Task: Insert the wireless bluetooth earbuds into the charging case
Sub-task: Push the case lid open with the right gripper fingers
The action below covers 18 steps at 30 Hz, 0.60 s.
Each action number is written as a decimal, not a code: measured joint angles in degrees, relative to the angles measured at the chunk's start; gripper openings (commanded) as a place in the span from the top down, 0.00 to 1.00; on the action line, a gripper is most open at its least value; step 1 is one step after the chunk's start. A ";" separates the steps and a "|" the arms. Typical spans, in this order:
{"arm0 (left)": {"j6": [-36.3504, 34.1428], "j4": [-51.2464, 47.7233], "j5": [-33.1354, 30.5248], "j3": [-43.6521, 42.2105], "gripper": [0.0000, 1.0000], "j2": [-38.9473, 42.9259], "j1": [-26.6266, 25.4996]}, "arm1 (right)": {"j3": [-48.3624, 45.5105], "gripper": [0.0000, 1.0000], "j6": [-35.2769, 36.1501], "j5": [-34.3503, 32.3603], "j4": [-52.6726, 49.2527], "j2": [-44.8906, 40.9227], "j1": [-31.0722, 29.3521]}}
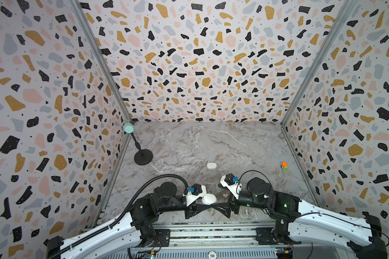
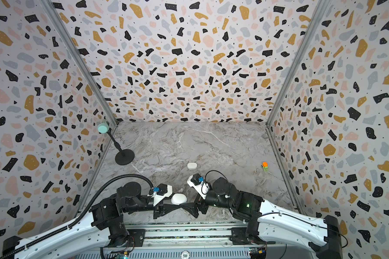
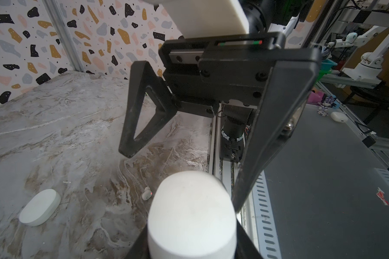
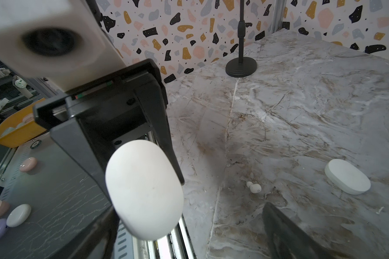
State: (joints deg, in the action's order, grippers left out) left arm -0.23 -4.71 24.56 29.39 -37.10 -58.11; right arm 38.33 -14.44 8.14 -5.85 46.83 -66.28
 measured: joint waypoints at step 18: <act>0.04 -0.07 2.64 -0.17 1.00 0.04 -0.13 | 1.57 0.04 -0.63 -2.56 -0.09 -0.94 4.46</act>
State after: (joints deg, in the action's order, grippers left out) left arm -0.19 -4.78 27.20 29.21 -37.06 -58.24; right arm 39.90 -15.07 5.58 -5.93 45.89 -61.82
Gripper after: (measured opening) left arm 0.422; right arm 0.974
